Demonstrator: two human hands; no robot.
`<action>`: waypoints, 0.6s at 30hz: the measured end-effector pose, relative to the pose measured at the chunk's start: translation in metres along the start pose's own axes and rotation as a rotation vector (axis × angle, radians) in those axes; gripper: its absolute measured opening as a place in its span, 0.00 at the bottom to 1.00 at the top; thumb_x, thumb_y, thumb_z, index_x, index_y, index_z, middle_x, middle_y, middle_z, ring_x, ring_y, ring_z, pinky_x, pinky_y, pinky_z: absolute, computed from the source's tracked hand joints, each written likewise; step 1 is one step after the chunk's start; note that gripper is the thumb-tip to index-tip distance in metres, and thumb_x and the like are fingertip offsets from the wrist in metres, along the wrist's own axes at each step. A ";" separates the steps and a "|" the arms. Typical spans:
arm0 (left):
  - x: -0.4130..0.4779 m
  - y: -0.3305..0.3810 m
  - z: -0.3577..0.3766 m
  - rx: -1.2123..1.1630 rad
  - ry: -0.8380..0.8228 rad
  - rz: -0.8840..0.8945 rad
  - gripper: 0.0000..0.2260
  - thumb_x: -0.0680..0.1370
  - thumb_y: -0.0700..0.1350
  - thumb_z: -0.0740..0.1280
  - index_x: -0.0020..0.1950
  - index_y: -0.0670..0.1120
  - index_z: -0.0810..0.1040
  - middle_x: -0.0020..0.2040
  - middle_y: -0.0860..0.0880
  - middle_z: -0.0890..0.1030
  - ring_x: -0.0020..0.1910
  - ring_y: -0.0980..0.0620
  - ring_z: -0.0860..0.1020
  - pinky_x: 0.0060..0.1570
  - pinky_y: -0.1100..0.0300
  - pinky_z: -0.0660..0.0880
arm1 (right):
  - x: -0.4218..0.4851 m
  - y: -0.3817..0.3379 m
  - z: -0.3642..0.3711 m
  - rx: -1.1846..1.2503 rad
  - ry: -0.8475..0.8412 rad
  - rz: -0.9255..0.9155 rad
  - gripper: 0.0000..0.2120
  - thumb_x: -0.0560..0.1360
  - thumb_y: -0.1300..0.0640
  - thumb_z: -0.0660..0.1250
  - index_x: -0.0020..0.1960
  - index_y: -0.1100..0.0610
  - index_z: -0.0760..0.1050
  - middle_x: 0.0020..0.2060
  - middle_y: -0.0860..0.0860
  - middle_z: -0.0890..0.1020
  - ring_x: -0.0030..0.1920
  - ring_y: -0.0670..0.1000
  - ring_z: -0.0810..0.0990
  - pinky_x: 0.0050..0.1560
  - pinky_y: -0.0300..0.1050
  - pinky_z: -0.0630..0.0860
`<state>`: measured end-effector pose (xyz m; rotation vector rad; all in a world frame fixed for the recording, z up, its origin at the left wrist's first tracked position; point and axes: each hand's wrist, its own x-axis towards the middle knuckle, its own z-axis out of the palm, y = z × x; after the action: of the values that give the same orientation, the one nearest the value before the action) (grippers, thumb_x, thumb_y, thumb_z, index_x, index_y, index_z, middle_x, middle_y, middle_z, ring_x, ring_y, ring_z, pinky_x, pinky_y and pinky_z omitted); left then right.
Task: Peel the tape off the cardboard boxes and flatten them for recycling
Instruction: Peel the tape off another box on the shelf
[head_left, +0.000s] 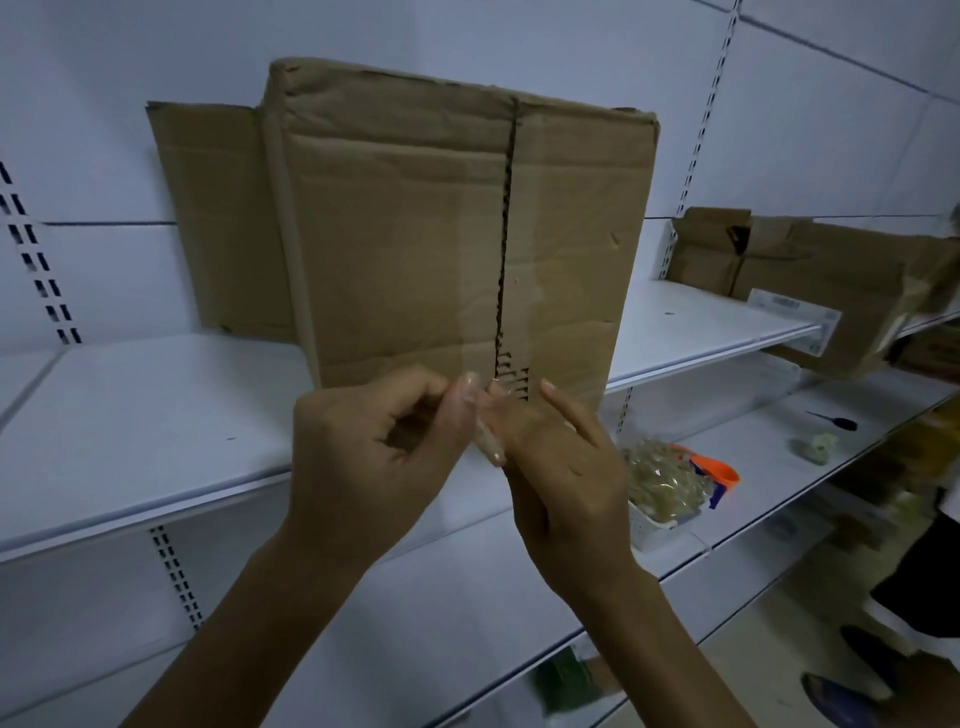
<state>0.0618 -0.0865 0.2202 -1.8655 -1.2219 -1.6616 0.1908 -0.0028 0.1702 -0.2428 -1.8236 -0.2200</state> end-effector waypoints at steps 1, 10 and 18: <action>-0.001 0.001 0.002 0.002 0.010 -0.005 0.13 0.77 0.44 0.64 0.38 0.40 0.82 0.33 0.52 0.82 0.31 0.57 0.80 0.28 0.63 0.74 | -0.003 -0.001 -0.002 0.008 0.001 0.005 0.11 0.78 0.65 0.62 0.61 0.60 0.73 0.55 0.55 0.82 0.59 0.49 0.80 0.66 0.50 0.71; -0.001 0.009 0.006 -0.126 0.044 -0.248 0.12 0.79 0.46 0.62 0.40 0.43 0.78 0.35 0.57 0.80 0.35 0.59 0.81 0.33 0.67 0.77 | -0.012 -0.011 -0.007 -0.065 0.054 0.072 0.08 0.80 0.60 0.59 0.58 0.55 0.72 0.48 0.51 0.85 0.51 0.43 0.79 0.66 0.49 0.68; -0.003 0.010 -0.023 0.397 -0.039 -0.170 0.16 0.78 0.53 0.64 0.39 0.45 0.83 0.34 0.52 0.79 0.29 0.54 0.76 0.29 0.55 0.74 | 0.006 0.006 -0.002 -0.093 0.066 -0.019 0.07 0.76 0.63 0.64 0.51 0.57 0.79 0.42 0.51 0.85 0.44 0.47 0.80 0.62 0.50 0.70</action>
<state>0.0552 -0.1098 0.2259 -1.5924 -1.6276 -1.3398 0.1925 0.0025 0.1764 -0.2808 -1.7532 -0.3230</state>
